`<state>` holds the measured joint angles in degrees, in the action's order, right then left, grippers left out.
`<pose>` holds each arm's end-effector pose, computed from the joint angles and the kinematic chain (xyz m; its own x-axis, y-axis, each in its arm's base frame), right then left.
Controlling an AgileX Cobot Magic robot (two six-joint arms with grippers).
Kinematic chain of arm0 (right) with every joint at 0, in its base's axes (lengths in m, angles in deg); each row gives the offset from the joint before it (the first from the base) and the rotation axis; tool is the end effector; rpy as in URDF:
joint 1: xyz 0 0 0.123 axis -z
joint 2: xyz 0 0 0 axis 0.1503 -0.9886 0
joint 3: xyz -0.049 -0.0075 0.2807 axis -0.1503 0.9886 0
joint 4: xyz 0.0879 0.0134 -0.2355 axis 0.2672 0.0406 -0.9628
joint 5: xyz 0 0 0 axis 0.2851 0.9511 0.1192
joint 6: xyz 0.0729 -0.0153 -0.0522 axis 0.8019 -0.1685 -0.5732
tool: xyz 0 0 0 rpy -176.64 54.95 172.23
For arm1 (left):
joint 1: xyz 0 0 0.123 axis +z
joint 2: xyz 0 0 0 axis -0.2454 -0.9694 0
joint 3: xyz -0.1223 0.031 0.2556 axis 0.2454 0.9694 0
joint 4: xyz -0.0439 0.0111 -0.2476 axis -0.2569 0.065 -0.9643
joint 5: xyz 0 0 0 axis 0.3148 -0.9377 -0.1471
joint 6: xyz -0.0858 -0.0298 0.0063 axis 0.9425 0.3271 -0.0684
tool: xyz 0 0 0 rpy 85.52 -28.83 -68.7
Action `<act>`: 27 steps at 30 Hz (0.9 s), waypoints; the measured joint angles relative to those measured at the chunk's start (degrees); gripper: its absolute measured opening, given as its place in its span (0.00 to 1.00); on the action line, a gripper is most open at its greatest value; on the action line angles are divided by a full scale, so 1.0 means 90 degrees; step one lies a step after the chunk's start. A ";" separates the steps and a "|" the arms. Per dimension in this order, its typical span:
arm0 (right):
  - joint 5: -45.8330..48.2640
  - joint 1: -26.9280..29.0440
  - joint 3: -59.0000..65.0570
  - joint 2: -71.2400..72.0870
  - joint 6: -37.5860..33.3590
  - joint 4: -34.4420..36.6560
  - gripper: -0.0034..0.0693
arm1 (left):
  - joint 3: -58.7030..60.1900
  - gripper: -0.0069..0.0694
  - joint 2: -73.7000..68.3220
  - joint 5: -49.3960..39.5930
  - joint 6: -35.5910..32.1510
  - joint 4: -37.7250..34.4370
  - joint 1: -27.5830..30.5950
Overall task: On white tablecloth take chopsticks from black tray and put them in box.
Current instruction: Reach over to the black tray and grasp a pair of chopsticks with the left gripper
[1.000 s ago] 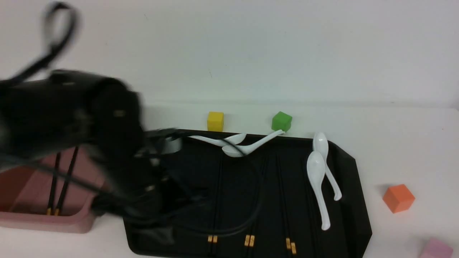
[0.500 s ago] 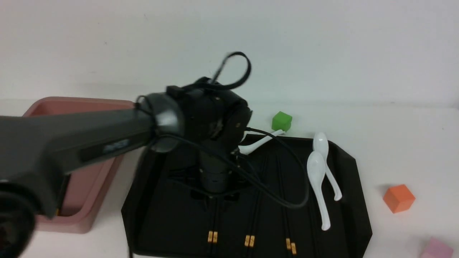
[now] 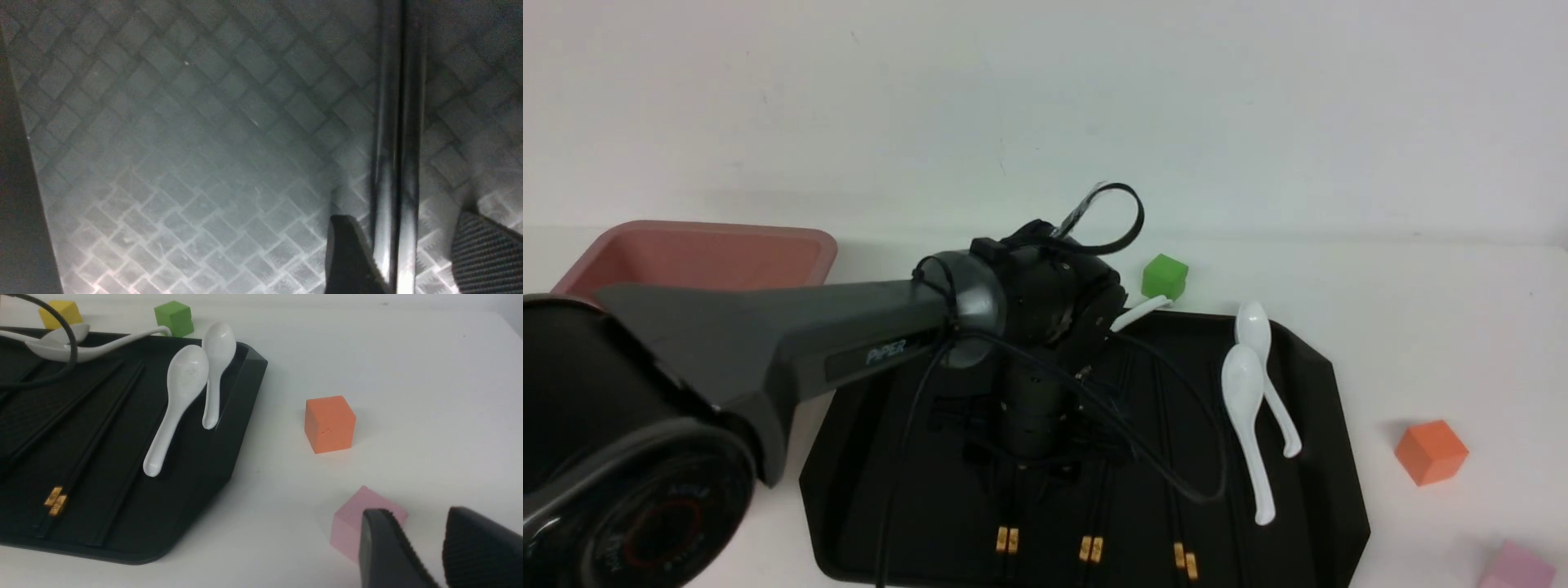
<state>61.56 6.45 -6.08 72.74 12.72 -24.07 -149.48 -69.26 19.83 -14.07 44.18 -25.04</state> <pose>0.0526 0.0032 0.1747 -0.2859 0.0584 -0.9565 -0.0311 0.9970 0.0702 0.3475 -0.2651 0.1552 -0.9842 0.1009 -0.1459 0.0877 0.9917 0.0940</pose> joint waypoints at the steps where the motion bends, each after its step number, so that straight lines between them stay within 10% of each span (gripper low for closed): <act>1: 0.0000 0.0000 0.0000 0.0000 0.0000 0.0000 0.38 | -0.0012 0.56 -0.0015 -0.0019 0.0000 0.0000 0.0000; 13: 0.0000 0.0000 0.0000 0.0000 0.0000 0.0000 0.38 | -0.0090 0.23 -0.0098 0.0015 0.0052 -0.0224 -0.0006; 27: 0.0000 0.0000 0.0000 0.0000 0.0000 0.0000 0.38 | -0.0271 0.23 0.0524 -0.0807 0.0084 -0.0212 0.0013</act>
<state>61.56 6.45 -6.08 72.74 12.72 -24.07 -151.92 -64.54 12.57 -13.32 42.27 -24.92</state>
